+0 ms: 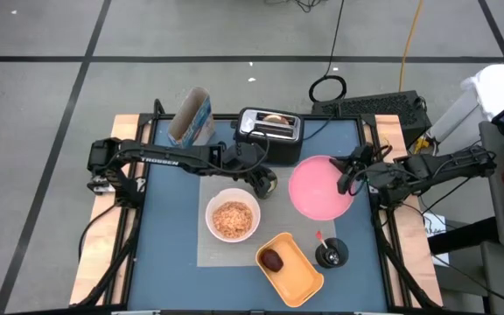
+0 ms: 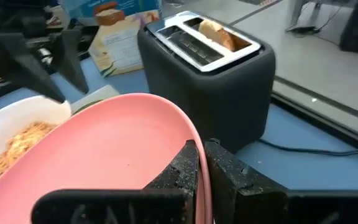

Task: Arrange a breakfast setting
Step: Put the pink plate on the gray table mat to the bottom right of the green cup

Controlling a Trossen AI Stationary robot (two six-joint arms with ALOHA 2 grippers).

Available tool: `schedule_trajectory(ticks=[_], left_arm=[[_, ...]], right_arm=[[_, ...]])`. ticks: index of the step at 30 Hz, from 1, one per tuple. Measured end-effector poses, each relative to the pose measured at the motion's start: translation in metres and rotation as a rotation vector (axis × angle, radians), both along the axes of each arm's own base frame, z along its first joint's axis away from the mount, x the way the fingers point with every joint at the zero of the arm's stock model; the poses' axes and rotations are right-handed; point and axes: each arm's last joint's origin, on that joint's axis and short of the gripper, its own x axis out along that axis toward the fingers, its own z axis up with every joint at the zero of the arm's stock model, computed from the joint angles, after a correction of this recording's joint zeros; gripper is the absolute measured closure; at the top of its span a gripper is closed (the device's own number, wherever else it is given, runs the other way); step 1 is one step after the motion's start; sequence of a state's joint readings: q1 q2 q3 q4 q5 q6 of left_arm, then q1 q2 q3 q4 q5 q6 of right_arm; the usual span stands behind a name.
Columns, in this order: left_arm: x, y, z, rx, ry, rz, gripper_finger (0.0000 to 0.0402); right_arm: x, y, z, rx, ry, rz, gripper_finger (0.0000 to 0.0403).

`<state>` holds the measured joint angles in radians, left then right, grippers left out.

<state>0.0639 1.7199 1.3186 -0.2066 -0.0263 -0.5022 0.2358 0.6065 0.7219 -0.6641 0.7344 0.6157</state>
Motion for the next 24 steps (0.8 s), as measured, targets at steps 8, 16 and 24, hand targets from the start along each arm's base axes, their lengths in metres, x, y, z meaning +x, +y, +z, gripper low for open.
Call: schedule_trajectory(ticks=[8, 16, 24], left_arm=[[0.000, 0.000, 0.000, 0.000, -0.001, -0.001, 0.0247], [0.000, 0.000, 0.000, 0.000, -0.001, -0.001, 0.0247], [0.000, 0.000, 0.000, 0.000, -0.001, -0.001, 0.0247]], right_arm=[[0.008, 0.000, -0.040, 0.002, 0.014, -0.015, 0.0391], [0.011, 0.001, -0.096, 0.006, -0.018, -0.010, 0.0391], [0.007, 0.000, -0.135, 0.023, -0.094, -0.009, 0.0391]])
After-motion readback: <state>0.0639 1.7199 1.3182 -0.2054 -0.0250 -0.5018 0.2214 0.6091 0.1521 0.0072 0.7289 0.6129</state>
